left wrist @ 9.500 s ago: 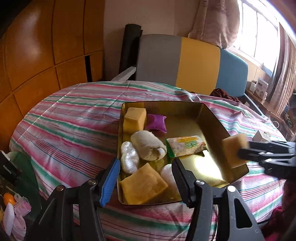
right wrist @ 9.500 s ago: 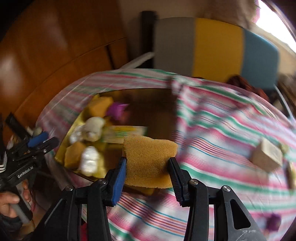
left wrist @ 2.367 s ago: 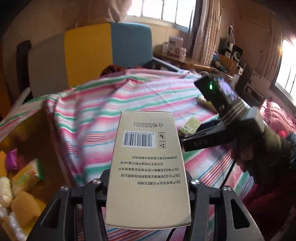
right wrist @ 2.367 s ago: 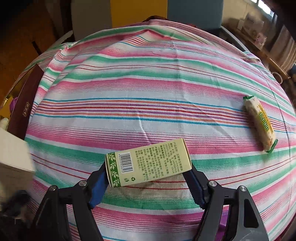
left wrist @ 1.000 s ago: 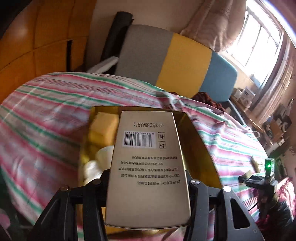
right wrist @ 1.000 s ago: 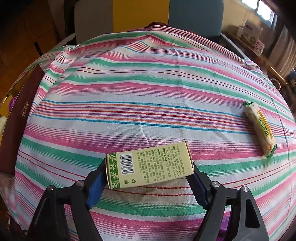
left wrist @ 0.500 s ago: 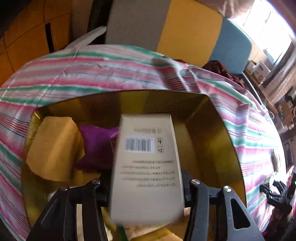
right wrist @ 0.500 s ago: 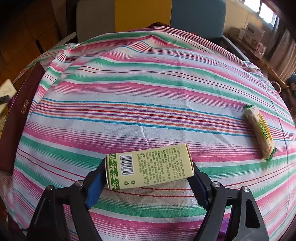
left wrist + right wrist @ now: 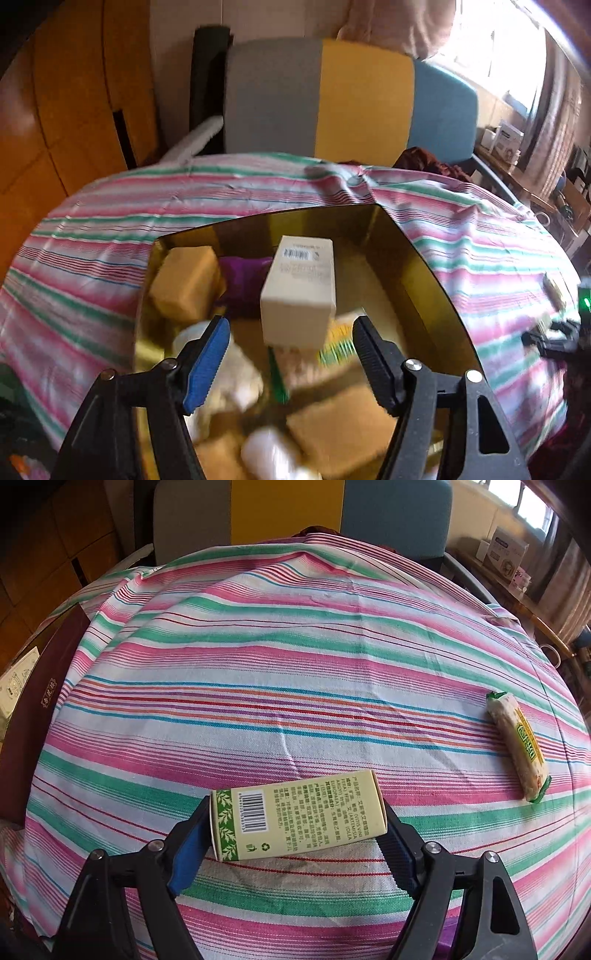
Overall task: Organize objects
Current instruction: 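Carry the cream box into the gold tray and open the left gripper, then carry the green box into the gold tray and open the right gripper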
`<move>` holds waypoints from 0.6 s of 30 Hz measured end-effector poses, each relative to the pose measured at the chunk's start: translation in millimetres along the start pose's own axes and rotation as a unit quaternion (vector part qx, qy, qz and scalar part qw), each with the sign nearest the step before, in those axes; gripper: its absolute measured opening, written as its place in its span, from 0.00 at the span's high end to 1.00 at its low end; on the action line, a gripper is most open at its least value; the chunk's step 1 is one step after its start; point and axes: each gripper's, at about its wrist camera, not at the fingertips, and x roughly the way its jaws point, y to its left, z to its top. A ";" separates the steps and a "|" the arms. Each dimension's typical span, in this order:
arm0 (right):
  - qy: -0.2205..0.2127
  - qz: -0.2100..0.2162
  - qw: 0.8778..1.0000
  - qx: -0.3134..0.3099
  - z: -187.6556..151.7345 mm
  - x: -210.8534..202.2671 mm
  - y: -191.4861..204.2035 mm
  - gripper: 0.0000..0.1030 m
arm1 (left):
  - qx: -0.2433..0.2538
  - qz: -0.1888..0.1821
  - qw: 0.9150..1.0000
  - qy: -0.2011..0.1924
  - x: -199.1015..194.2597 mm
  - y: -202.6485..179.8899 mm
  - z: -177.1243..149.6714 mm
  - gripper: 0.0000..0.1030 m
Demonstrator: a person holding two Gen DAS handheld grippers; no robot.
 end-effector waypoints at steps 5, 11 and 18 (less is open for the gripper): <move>-0.006 -0.004 1.000 -0.003 0.1 -0.7 2.7 0.22 | 0.012 0.009 0.999 -0.028 -40.9 -4.9 -28.4 0.32; -0.003 -0.009 1.000 0.010 0.6 -4.1 5.6 0.28 | 0.022 0.012 0.999 -0.042 -65.8 -7.5 -46.8 0.32; -0.035 0.015 0.999 -0.013 5.6 -34.3 57.0 0.28 | 0.017 0.003 0.999 -0.044 -73.7 -3.2 -57.7 0.32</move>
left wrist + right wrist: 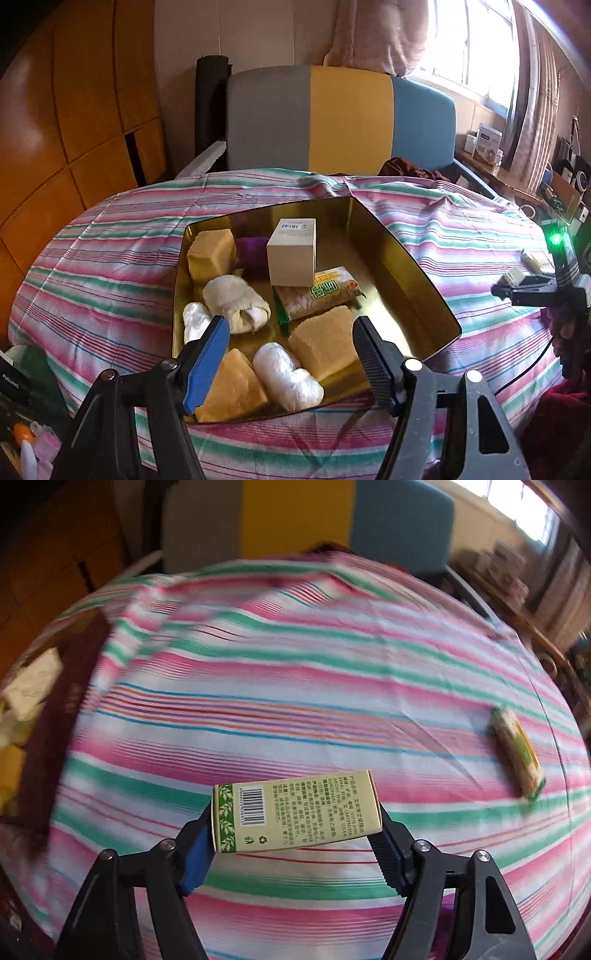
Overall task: Organize objects
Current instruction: 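Carry the green box into the gold tray and open the right gripper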
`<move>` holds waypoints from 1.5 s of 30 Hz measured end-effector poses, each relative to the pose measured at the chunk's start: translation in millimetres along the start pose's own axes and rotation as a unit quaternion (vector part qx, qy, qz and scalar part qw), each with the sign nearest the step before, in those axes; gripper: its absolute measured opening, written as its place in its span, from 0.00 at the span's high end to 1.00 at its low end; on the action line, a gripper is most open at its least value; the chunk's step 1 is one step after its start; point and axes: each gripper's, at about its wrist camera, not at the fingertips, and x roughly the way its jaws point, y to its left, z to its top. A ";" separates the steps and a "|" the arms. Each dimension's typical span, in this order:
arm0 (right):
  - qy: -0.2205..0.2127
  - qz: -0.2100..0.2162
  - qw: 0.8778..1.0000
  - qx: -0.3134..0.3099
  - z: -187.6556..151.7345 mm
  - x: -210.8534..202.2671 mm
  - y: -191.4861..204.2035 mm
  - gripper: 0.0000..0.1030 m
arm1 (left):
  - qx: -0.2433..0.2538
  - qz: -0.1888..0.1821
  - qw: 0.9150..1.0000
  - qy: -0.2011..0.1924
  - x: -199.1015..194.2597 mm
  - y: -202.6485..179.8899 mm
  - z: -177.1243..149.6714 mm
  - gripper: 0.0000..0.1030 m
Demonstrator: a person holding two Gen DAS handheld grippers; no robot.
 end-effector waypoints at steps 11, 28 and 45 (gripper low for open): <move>-0.068 0.116 0.986 -0.095 27.9 -52.0 140.1 0.28 | -0.035 -0.007 0.999 0.007 -3.3 21.2 -16.7 0.32; -0.017 0.131 0.980 -0.151 40.2 -3.3 237.4 0.27 | -0.097 -0.001 0.995 0.018 -4.3 64.8 -31.2 0.32; -0.038 0.153 0.984 -0.087 28.3 -20.6 219.1 0.09 | -0.071 -0.003 0.997 0.012 -11.3 47.8 -28.2 0.32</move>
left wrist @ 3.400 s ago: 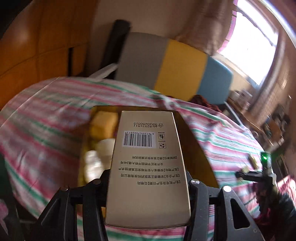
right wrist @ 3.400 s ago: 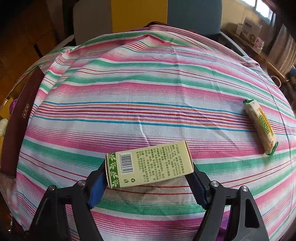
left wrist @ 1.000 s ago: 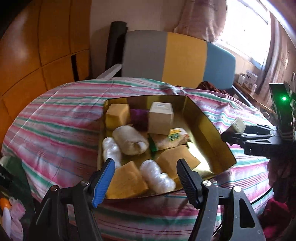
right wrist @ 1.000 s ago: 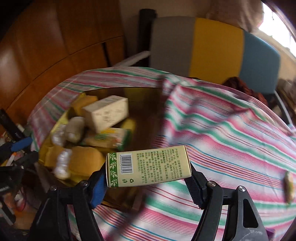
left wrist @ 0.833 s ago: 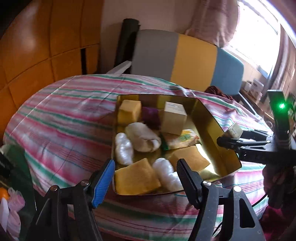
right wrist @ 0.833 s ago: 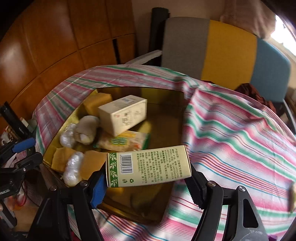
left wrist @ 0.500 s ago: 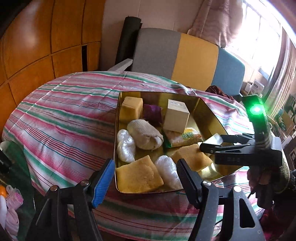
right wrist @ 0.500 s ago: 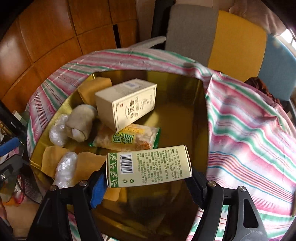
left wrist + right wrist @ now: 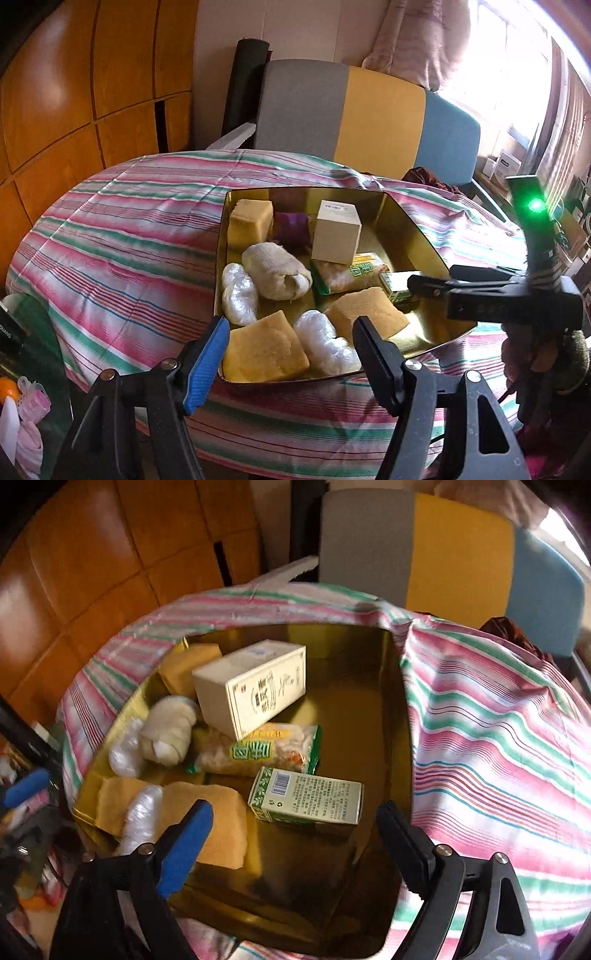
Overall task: Organize objects
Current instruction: 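Carry the green box into the gold tray and open the right gripper, then move both grippers back toward the purple snack bag and WEIDAN bag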
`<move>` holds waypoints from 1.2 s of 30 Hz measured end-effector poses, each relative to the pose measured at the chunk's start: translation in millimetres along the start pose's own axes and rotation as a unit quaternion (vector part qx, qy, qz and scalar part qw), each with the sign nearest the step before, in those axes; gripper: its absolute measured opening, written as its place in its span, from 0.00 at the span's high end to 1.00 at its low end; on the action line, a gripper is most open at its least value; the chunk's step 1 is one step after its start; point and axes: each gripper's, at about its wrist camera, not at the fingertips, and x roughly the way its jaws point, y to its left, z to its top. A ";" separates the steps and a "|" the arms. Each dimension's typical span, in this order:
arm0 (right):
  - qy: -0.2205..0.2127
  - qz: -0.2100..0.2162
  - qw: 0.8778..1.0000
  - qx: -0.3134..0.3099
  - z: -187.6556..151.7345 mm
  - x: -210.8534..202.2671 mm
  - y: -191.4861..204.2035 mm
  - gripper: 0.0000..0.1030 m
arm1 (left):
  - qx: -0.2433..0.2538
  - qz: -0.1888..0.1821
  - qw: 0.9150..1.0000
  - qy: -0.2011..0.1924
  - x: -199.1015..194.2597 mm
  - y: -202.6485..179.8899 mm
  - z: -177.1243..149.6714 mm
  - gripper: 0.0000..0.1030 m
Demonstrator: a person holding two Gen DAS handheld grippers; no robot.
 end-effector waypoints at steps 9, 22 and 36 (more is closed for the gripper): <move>-0.038 -0.013 0.998 0.040 -19.1 -45.9 -30.4 0.08 | 0.023 -0.019 1.000 -0.005 -4.2 -21.1 3.4 0.32; -0.070 -0.119 0.975 0.176 -87.0 -143.2 -164.0 0.03 | 0.065 -0.055 0.996 -0.001 1.8 -62.8 8.6 0.32; -0.064 -0.166 0.864 0.471 -171.3 -188.3 -330.6 0.00 | 0.123 -0.094 0.988 0.021 19.4 -127.0 13.9 0.32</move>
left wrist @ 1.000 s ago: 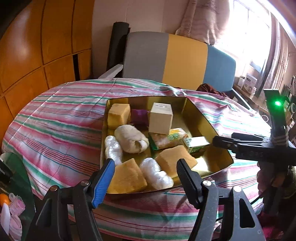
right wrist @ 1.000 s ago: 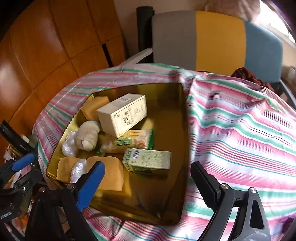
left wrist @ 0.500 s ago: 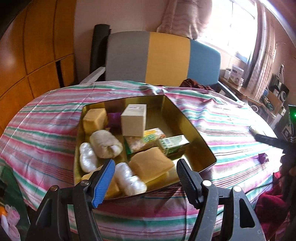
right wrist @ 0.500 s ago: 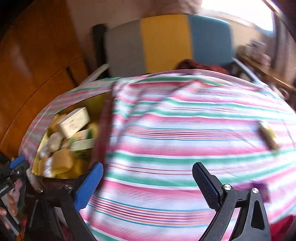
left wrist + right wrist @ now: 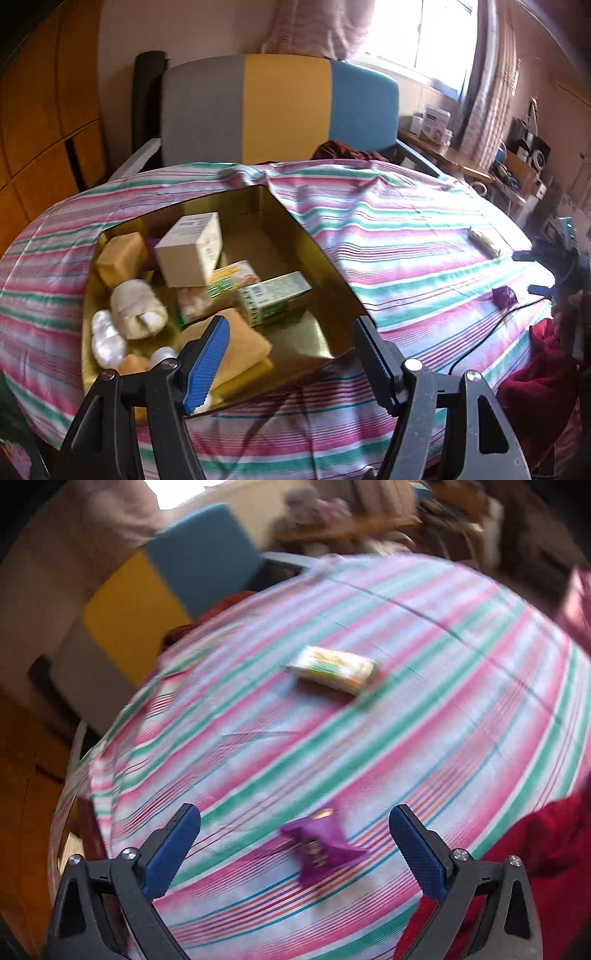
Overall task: Organize objects
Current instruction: 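Move both grippers back toward the purple snack bag and WEIDAN bag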
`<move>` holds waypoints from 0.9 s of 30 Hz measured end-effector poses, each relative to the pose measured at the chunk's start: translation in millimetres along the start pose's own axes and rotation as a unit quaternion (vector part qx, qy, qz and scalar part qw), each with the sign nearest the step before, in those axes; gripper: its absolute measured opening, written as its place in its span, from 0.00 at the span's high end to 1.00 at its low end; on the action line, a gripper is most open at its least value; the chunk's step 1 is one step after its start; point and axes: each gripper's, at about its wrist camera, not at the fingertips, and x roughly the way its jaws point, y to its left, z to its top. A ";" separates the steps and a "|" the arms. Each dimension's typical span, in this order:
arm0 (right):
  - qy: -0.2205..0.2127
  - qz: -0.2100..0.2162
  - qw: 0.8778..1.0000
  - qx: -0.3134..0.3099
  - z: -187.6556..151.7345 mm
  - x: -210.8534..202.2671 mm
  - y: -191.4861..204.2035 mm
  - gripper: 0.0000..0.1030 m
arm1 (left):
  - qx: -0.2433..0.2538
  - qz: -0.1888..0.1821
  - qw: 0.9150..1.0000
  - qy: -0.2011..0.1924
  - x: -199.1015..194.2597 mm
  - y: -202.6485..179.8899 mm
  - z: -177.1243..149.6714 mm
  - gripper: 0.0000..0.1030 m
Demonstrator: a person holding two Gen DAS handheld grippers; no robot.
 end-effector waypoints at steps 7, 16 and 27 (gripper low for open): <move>0.076 0.067 0.995 0.016 0.5 34.6 -1.8 0.00 | 0.031 -0.011 0.999 0.008 13.8 -26.7 12.7 0.32; 0.050 0.150 0.987 -0.016 -1.1 15.0 14.2 0.00 | 0.083 -0.046 0.995 0.017 39.6 -74.4 40.4 0.32; -0.118 0.052 0.991 0.031 19.5 -38.8 -20.9 0.00 | 0.162 -0.176 0.966 0.100 102.8 -183.6 59.5 0.32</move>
